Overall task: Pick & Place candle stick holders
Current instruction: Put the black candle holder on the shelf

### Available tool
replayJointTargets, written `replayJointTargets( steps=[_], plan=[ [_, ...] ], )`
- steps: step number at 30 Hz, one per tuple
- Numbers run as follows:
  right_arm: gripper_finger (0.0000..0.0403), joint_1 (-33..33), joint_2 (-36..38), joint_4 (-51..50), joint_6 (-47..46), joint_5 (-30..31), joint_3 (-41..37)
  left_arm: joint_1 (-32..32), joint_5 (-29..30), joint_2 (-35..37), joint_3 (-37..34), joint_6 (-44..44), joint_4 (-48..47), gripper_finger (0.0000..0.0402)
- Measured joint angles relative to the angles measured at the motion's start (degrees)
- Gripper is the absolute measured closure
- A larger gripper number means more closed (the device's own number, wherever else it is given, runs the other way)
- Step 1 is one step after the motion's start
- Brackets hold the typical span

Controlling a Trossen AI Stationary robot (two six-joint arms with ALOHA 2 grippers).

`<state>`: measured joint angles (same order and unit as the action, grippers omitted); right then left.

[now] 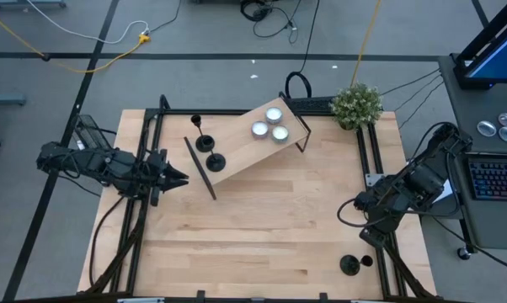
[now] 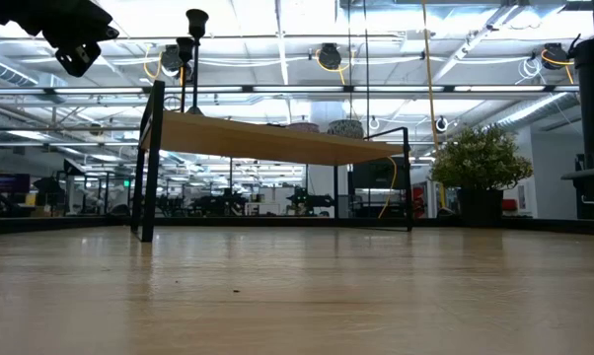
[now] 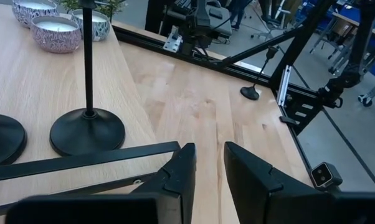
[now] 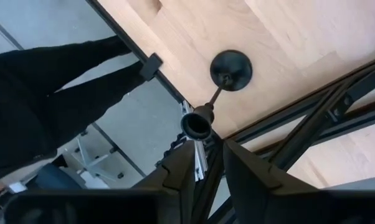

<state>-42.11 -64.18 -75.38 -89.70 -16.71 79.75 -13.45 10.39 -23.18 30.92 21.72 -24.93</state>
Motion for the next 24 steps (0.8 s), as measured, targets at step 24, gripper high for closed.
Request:
replayJointTargets(
  steps=[24],
  plan=[
    [0.0246, -7.8, -4.3, 5.2, -7.5, -4.1, 0.0, 0.0, 0.0, 0.0, 0.0, 2.0, -0.2, 0.0314]
  ],
)
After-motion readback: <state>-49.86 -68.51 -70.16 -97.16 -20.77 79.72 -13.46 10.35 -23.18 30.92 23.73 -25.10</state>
